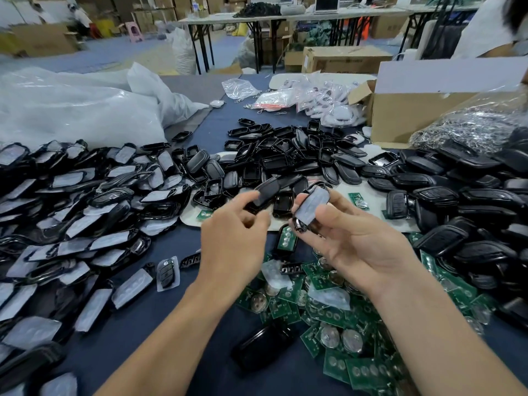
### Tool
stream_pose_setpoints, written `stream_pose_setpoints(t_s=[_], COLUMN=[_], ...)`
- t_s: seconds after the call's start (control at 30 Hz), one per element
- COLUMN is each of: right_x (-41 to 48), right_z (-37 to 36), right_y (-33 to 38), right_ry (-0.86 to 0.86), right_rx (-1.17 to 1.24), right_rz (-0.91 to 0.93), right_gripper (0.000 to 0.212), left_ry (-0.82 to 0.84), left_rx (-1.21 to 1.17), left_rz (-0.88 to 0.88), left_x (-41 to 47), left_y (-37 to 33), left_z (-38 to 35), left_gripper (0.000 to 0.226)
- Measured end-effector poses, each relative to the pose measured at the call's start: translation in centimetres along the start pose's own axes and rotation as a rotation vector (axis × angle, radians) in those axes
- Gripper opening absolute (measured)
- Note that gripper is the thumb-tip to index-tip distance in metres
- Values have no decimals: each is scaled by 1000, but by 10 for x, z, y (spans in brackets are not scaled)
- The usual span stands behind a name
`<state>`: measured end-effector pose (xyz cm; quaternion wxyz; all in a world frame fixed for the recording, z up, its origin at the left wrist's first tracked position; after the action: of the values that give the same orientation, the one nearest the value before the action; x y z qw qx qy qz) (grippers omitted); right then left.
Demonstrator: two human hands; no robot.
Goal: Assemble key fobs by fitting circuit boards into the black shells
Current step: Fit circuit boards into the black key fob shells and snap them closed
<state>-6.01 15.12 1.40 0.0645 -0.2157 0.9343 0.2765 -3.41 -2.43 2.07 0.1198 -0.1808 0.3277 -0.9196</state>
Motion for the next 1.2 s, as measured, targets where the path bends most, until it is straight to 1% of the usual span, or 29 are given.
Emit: stream_pose_setpoints(t_s=[0.03, 0.07, 0.17, 0.27, 0.33, 0.4, 0.47, 0.57, 0.63, 0.67, 0.77, 0.83, 0.9, 1.0, 1.07, 1.2], right_x=[0, 0, 0, 1, 1, 1, 1, 1, 0, 0, 1, 2, 2, 0, -2, -2], right_z=[1, 1, 2, 4, 4, 5, 7, 6, 4, 3, 0, -1, -1, 1, 0, -1], right_y=[2, 3, 8, 12, 14, 14, 14, 11, 5, 3, -3, -3, -2, -1, 0, -1], right_ry=[13, 24, 32, 21, 21, 19, 4, -21, -25, -26, -27, -32, -41, -73, -63, -58], right_rx=[-10, -10, 4, 19, 21, 7, -56, -200, -241, -248, -280, -310, -360, -490, -595, -719], right_rz=[4, 6, 7, 9, 6, 9, 27, 68, 91, 101, 139, 167, 201, 299, 373, 423], right_gripper=[44, 39, 29, 34, 40, 41, 41, 42, 44, 45, 40, 35, 31, 31, 35, 39], left_ry=[22, 51, 147, 215, 242, 263, 208, 37, -17, -17, 19, 35, 41, 51, 61, 136], left_rx=[88, 143, 237, 404, 420, 305, 86, -271, -457, -508, -555, -525, -468, -387, -371, -382], left_rz=[-26, -33, -52, -137, -160, -159, -117, 1, 72, 102, 170, 174, 150, 97, 70, 48], left_x=[1, 3, 5, 2, 3, 3, 2, 2, 3, 4, 5, 5, 5, 1, -2, -3], left_y=[-2, -3, -2, -9, -13, -14, -14, -11, -7, -6, -1, 0, 0, -1, -3, -5], left_z=[-2, -3, -10, -18, -22, -23, -18, -4, 0, 1, 0, -1, -1, -4, -8, -15], left_gripper=[15, 15, 26, 43, 42, 35, 29, 32, 38, 40, 34, 22, 17, 20, 23, 33])
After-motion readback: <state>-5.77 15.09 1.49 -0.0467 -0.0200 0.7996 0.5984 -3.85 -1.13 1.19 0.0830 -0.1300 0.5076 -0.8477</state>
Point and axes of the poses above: each hand's wrist, its own x-axis towards the middle knuckle, its own z-axis out of the back of the hand, y = z × x, the point moved 5 cm from there along x, towards the middle knuckle, and after that the axes turned 14 degrees about x, right-handed, at the moved point
